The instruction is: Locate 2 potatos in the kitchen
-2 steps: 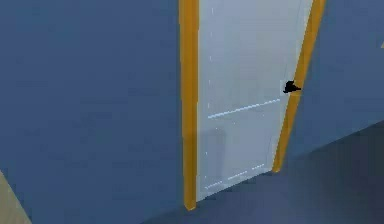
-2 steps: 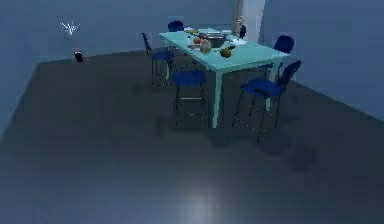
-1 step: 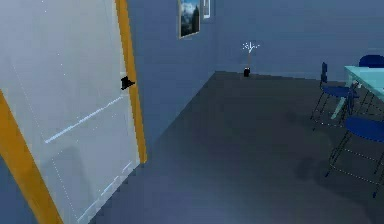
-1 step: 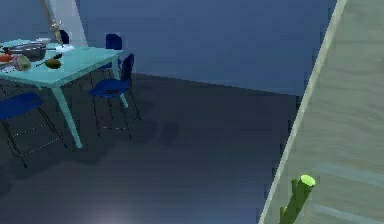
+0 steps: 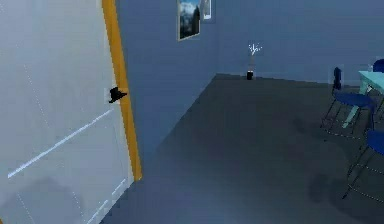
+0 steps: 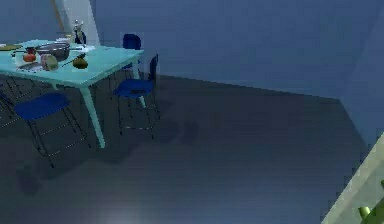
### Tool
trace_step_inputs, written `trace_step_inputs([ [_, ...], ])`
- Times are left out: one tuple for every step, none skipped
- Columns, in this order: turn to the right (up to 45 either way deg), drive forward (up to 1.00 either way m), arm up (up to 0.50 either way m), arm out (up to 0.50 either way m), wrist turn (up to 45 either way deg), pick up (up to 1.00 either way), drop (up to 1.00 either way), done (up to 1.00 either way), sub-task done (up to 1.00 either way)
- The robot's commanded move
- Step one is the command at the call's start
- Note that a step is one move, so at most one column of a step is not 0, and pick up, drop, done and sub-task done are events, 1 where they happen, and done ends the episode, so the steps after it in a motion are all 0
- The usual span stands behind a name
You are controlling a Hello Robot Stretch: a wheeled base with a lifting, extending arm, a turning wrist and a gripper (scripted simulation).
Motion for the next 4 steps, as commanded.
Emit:
trace_step_inputs([
  [-45.0,0.00,0.00,0.00,0.0,0.00,0.00,0.00,0.00],
  [-21.0,0.00,0.00,0.00,0.0,0.00,0.00,0.00,0.00],
  [0.0,0.25,0.00,0.00,0.0,0.00,0.00,0.00,0.00],
  [-45.0,0.00,0.00,0.00,0.0,0.00,0.00,0.00,0.00],
])
